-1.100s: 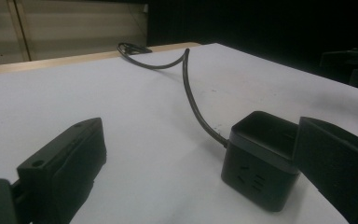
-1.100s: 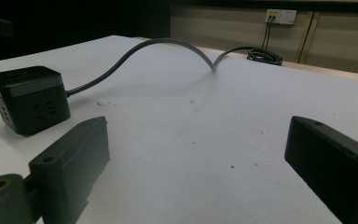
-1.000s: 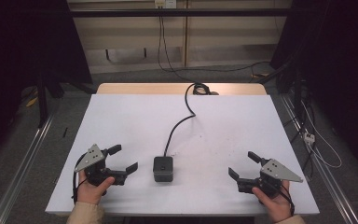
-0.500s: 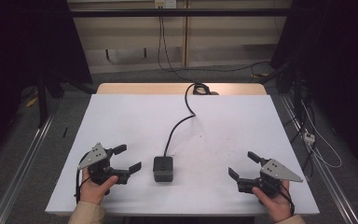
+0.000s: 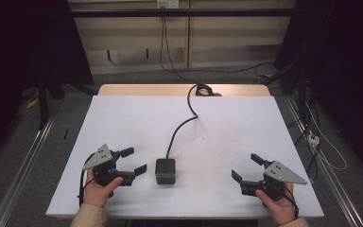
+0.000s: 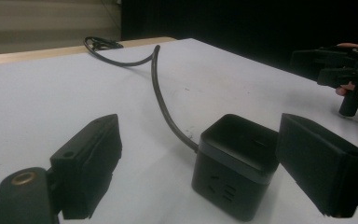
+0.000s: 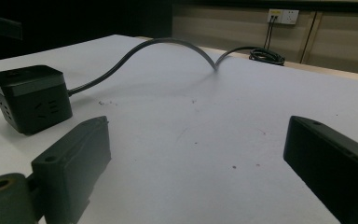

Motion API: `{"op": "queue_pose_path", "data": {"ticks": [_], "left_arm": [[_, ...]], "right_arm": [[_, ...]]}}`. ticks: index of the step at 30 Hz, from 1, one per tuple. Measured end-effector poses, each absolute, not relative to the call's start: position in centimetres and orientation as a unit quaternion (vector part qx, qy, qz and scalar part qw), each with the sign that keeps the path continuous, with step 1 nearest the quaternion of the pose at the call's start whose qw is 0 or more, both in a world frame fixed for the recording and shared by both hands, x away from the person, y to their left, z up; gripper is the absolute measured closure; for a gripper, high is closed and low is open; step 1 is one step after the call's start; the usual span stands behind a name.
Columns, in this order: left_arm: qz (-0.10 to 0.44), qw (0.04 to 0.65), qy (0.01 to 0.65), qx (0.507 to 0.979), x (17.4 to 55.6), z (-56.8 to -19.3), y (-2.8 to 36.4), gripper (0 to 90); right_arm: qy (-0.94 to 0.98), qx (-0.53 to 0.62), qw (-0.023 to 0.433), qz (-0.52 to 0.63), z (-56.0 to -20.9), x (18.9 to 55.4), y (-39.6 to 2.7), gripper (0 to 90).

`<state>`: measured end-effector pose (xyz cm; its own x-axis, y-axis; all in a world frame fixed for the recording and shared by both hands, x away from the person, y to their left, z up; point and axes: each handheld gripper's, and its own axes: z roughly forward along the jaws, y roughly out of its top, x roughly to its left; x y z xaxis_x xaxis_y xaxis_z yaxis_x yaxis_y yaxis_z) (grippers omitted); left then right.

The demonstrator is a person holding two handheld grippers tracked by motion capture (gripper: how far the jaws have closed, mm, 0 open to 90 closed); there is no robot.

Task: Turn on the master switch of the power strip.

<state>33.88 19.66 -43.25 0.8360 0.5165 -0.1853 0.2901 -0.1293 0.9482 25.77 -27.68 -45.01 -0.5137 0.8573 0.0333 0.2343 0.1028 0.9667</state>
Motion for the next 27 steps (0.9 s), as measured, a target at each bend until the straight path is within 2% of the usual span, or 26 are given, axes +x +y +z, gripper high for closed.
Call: {"op": "queue_pose_path", "data": {"ticks": [27], "left_arm": [[0.079, 0.588, 0.244, 0.767, 34.1, -42.9, 18.0, 34.8]], "right_arm": [[0.686, 0.396, 0.291, 0.537, -45.0, 25.7, -27.6, 6.9]]}}
